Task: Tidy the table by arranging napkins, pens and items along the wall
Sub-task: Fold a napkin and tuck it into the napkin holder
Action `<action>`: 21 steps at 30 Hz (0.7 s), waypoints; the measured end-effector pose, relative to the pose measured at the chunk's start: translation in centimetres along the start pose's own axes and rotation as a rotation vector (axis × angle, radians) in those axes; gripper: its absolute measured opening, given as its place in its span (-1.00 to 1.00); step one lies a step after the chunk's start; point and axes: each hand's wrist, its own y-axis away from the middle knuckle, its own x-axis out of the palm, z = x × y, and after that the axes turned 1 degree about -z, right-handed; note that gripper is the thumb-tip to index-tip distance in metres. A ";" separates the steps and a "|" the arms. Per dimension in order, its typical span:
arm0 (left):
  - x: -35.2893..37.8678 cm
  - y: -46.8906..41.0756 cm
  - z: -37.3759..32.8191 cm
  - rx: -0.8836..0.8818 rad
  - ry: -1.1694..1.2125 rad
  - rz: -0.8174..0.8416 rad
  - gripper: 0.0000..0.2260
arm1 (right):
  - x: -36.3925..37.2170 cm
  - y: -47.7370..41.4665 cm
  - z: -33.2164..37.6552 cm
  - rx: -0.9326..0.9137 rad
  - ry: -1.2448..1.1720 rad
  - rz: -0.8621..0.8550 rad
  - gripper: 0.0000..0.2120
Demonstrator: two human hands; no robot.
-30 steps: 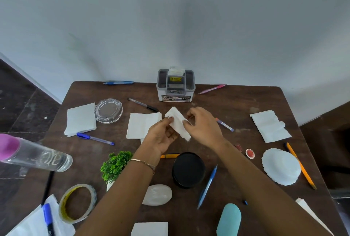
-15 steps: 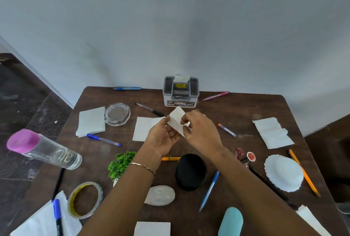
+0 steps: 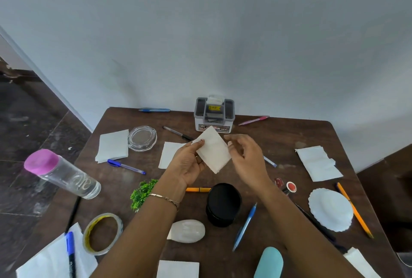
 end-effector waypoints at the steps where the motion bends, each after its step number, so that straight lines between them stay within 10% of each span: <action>1: 0.1 0.1 -0.1 0.007 -0.003 0.006 -0.86 | -0.2 0.0 0.0 0.072 -0.080 0.048 -0.78; 13: 1.5 1.0 -1.4 0.118 -0.245 0.085 -0.66 | 0.7 1.1 -0.1 0.309 -0.513 0.292 -0.45; 21: 1.7 0.9 -2.2 0.236 -0.453 0.045 -0.78 | 0.1 0.7 0.3 0.400 -0.619 0.282 -0.72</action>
